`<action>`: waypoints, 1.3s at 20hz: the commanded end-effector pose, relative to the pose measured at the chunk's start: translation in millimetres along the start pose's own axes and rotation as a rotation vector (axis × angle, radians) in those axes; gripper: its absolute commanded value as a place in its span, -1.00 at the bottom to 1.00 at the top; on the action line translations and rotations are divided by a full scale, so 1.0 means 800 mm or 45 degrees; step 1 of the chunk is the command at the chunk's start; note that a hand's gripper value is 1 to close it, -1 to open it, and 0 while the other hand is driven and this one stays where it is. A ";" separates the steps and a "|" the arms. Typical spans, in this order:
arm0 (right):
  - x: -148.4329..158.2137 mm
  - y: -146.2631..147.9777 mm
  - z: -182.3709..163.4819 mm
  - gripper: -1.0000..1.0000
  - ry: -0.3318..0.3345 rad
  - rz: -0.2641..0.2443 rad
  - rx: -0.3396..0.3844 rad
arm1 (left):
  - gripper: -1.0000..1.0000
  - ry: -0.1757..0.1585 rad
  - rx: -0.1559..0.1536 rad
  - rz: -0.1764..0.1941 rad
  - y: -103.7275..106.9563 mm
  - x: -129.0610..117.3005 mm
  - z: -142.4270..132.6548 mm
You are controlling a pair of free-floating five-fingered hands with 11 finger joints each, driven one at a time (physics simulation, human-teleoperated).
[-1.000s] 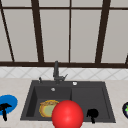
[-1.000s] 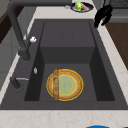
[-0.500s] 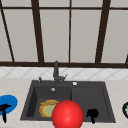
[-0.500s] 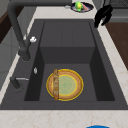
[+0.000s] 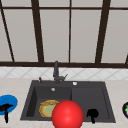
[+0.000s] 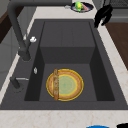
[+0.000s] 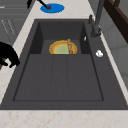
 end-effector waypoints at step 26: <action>0.000 0.000 0.000 0.00 0.000 0.000 0.000 | -1.00 0.083 -0.047 -0.016 -0.015 -0.039 -0.159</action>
